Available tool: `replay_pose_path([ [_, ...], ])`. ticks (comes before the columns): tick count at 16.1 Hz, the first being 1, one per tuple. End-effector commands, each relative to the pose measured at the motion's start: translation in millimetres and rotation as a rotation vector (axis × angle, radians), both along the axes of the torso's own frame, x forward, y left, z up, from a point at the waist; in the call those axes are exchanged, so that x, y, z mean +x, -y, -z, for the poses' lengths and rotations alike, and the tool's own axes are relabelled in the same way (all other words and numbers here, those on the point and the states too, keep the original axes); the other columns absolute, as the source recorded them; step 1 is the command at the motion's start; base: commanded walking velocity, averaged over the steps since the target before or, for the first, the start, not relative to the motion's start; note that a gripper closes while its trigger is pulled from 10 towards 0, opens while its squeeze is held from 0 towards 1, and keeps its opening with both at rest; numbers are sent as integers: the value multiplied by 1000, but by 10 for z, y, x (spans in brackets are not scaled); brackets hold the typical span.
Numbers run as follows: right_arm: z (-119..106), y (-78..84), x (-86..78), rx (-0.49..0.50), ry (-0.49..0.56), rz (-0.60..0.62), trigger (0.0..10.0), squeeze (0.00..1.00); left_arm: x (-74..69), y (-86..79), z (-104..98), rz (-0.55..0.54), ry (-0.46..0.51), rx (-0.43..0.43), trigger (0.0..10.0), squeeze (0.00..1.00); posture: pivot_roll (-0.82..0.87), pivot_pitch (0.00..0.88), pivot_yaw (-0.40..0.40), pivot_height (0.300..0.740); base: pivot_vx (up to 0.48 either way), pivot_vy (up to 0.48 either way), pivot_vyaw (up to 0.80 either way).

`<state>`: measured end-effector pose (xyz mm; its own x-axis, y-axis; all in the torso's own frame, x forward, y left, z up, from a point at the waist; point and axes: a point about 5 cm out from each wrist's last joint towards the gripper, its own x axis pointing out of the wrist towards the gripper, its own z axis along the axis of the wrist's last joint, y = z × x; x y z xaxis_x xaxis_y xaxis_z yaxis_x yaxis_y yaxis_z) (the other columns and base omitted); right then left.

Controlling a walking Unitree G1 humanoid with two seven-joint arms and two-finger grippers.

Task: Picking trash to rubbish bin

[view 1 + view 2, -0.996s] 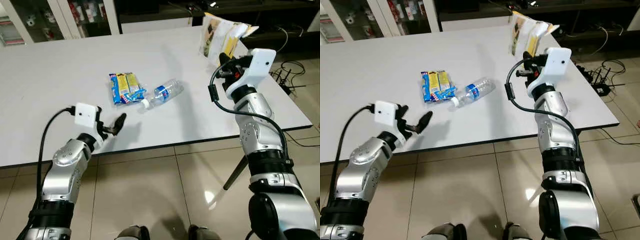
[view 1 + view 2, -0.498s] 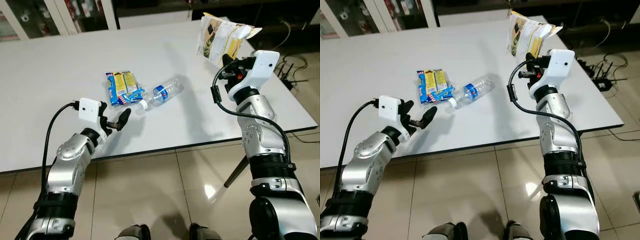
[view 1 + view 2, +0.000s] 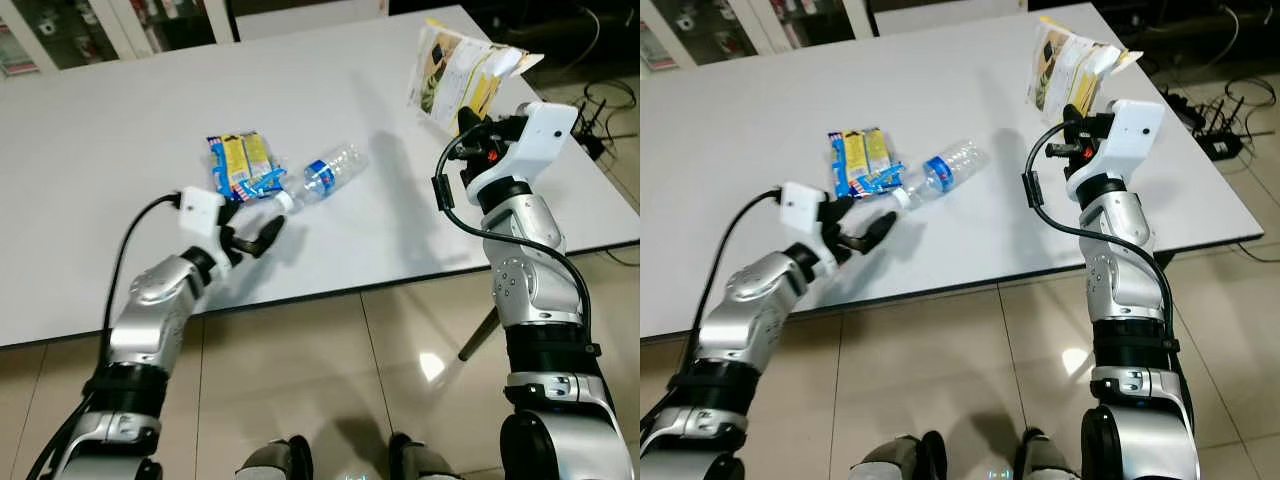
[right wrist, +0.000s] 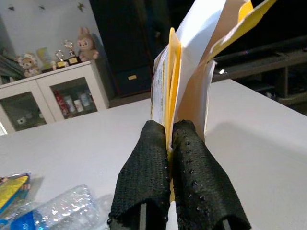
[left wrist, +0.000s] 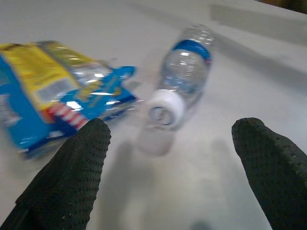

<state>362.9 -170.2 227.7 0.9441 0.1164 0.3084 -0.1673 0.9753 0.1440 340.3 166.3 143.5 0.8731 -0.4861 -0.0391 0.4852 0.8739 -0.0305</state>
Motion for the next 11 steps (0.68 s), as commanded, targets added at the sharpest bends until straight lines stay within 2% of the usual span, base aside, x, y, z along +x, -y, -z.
replay_pose_path([
  [1,-28,-17,-29,13,10,-2,10000,0,16,14,18,21,-18,12,10000,0,-87,228,143,740,0,0,0],
  [6,-46,-7,-48,15,6,6,10000,0,59,38,31,53,-23,27,10000,0,-89,236,150,740,0,0,0],
  [11,-42,-5,-68,19,1,9,10000,0,132,0,6,38,-11,28,10000,0,-87,241,152,740,0,0,0],
])
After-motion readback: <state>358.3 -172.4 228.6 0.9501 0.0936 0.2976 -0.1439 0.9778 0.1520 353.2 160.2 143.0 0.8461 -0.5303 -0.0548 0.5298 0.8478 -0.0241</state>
